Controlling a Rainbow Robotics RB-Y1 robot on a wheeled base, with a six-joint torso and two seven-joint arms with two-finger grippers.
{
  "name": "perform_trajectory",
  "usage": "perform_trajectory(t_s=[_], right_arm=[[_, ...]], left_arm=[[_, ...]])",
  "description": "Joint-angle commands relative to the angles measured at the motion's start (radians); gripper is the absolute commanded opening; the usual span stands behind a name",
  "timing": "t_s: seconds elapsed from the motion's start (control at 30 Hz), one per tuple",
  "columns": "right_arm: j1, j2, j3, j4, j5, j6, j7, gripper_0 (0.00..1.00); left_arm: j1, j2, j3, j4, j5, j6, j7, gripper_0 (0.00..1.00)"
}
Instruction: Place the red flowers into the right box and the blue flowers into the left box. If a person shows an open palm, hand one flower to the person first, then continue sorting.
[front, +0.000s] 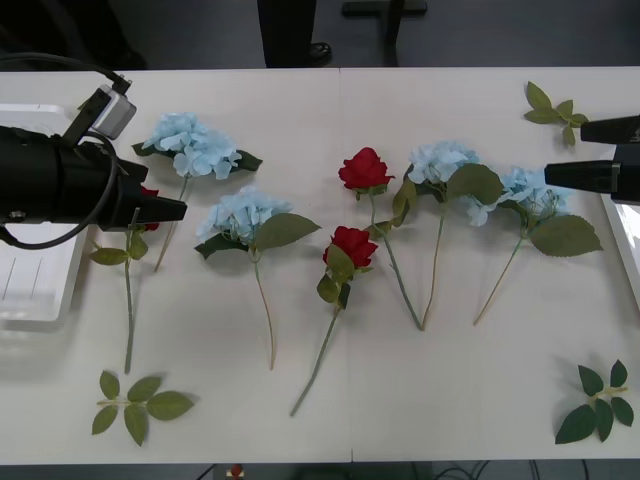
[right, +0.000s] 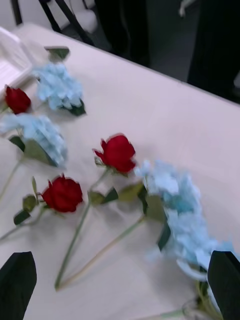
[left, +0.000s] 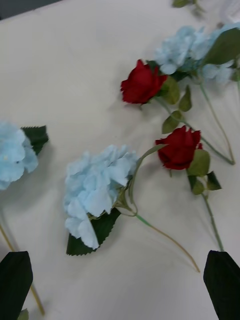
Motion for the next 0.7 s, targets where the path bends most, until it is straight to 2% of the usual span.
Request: perform_trajectory(t_s=[0.03, 0.2, 0.4, 0.53, 0.7], right_arm=[[-0.003, -0.034, 0.010, -0.037, 0.106, 0.066, -0.192, 1.00], [-0.003, -0.048, 0.044, -0.039, 0.238, 0.152, -0.433, 1.00], [-0.003, -0.067, 0.131, -0.039, 0.362, 0.189, -0.751, 1.00], [-0.003, -0.071, 0.202, -0.039, 0.443, 0.186, -0.919, 1.00], [-0.003, -0.071, 0.249, -0.039, 0.491, 0.178, -1.024, 1.00]], left_arm=[[0.044, 0.015, 0.010, -0.029, -0.123, -0.027, 0.113, 1.00], [0.142, 0.027, 0.024, -0.029, -0.290, -0.084, 0.267, 1.00], [0.260, 0.039, 0.050, -0.026, -0.458, -0.133, 0.388, 1.00], [0.272, 0.036, 0.047, 0.019, -0.530, -0.133, 0.449, 1.00], [0.232, 0.032, 0.022, 0.069, -0.570, -0.133, 0.459, 1.00]])
